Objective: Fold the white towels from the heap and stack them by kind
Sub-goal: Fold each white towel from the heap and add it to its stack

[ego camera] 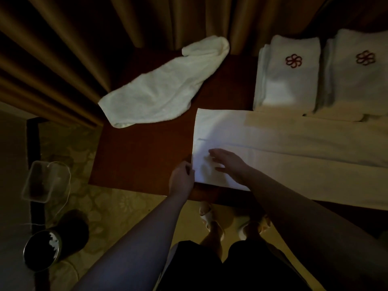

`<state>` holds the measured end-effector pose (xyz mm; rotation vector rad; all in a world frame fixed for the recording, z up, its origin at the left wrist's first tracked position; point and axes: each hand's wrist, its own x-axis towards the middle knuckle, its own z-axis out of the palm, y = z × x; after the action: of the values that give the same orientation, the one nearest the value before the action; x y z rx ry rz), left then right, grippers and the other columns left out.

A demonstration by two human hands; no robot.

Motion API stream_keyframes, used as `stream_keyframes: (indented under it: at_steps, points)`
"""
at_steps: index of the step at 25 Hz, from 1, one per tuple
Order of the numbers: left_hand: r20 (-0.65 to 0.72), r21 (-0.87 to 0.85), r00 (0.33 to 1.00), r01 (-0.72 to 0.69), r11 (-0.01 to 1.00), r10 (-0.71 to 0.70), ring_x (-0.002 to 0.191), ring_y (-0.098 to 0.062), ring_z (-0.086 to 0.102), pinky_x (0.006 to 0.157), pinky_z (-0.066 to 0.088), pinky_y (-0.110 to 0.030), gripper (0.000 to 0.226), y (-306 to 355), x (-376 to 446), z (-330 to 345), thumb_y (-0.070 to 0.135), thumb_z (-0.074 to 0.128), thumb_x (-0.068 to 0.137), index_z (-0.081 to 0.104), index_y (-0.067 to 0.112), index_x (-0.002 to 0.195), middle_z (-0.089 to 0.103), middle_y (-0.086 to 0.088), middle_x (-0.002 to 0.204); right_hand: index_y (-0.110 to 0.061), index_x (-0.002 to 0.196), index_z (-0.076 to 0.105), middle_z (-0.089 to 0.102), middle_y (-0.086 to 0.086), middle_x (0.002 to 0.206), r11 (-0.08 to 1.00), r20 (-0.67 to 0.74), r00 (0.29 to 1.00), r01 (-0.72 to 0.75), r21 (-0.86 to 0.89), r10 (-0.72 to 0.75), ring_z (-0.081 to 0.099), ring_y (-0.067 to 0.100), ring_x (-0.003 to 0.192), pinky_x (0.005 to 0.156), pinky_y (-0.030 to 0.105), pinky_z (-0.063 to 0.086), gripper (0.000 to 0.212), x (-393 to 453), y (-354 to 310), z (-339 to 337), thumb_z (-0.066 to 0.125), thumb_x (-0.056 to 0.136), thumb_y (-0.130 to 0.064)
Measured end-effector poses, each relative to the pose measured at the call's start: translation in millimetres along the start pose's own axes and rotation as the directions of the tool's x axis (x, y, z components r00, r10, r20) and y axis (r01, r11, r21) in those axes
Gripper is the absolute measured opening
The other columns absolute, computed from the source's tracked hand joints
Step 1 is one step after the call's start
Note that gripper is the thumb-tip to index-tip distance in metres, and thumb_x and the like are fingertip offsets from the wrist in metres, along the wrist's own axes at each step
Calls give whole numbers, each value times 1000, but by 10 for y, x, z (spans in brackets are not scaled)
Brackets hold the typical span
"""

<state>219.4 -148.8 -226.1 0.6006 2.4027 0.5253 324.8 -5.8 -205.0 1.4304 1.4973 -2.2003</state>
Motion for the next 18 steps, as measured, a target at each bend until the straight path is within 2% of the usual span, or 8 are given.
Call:
stream_keyframes:
  at_steps: [3,5,7,8,10,13,15,18]
  points:
    - [9,153,990,-142,978,142,100,-22,47,73,45,-36,18,54,8,17,15,59,89,47,20,101,48,-2,111,-12,111,66,65,5,112,921,-179,957,151,-360,-228,59,21,105,86,30,43,26,-33,154,-100,52,96,-29]
    - [187,303,933,-354,885,309,113,-23,41,84,43,-34,25,119,4,92,13,58,89,50,19,111,43,-3,119,-8,106,67,65,10,109,759,-222,901,159,-632,-373,57,25,104,85,29,39,22,-93,316,-253,55,94,-23]
    - [340,369,865,-483,794,368,119,-25,37,90,40,-35,30,160,-5,171,17,59,91,51,19,120,41,-5,126,-7,110,64,58,15,114,606,-189,905,90,-791,-381,51,30,110,91,33,39,24,-162,464,-387,57,93,-22]
    - [365,365,859,-487,794,359,120,-26,37,91,40,-35,30,174,-6,194,19,59,92,52,18,121,40,-7,127,-9,113,62,54,15,117,543,-165,924,53,-838,-345,47,31,112,92,35,40,26,-191,520,-429,57,92,-23]
    - [360,325,876,-440,837,320,119,-26,37,91,40,-35,27,163,-9,212,24,58,93,53,14,118,41,-9,125,-11,119,57,48,14,120,489,-127,947,35,-872,-295,44,31,115,93,36,41,31,-235,590,-444,57,92,-26]
    - [262,255,919,-362,897,296,117,-27,40,93,39,-35,26,167,4,176,26,58,94,56,11,115,46,-11,122,-11,122,55,46,14,122,520,-136,949,34,-853,-285,43,31,117,94,37,41,34,-285,578,-401,56,92,-28]
    - [145,137,972,-205,969,185,121,-30,41,98,39,-37,34,181,78,131,22,61,92,53,10,123,45,-13,128,-11,123,53,48,14,122,516,-168,938,12,-856,-302,44,32,117,93,37,42,35,-276,509,-368,54,93,-29]
    - [180,50,983,-38,998,28,128,-32,40,105,38,-40,55,182,226,67,23,61,92,40,12,142,38,-13,140,-10,126,51,48,15,124,495,-153,913,60,-867,-379,44,32,118,92,38,41,37,-164,315,-259,52,94,-29]
